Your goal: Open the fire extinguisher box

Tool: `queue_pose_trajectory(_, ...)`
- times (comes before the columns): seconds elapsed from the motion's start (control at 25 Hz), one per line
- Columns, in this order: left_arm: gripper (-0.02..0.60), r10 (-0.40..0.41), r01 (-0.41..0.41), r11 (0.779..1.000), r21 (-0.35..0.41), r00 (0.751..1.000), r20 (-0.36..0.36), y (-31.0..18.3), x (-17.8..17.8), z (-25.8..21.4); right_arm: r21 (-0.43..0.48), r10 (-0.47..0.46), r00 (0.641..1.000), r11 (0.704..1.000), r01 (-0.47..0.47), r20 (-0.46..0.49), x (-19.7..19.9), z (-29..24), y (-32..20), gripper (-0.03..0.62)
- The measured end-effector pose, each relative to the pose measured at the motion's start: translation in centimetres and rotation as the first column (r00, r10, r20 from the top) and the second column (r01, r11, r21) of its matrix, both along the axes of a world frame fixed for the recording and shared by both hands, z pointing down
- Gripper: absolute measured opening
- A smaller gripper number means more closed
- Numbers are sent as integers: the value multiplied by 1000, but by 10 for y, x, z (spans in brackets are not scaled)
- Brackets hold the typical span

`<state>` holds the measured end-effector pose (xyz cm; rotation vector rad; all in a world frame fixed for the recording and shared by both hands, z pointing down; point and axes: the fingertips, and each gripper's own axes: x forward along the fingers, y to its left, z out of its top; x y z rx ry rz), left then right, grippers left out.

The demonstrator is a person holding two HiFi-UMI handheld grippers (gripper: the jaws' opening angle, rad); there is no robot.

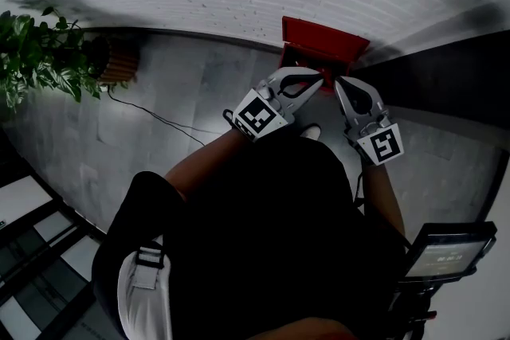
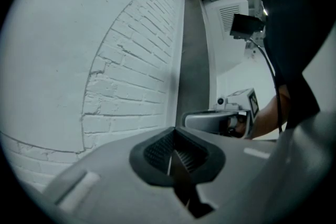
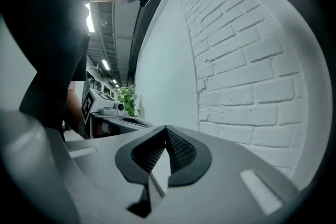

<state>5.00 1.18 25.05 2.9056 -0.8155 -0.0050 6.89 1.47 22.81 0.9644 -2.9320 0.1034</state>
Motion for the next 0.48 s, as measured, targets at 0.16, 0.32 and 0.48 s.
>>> queue_pose_trajectory(0.16,5,3,-3,1000,5,1000,2,-2,1,-1,9,-2,1000,1000,2,2,-2,0,-1,8)
queue_pose_trajectory(0.32,5,-5,5,1000,9,1000,-1,-3,-1,-4,7,-2,1000,1000,2,9,-2,1,-1,8)
queue_pose_trajectory(0.48,5,-2,2,1000,25,1000,-13,-5,0,-10,6,3,1000,1000,-3,9,-1,1,-2,8)
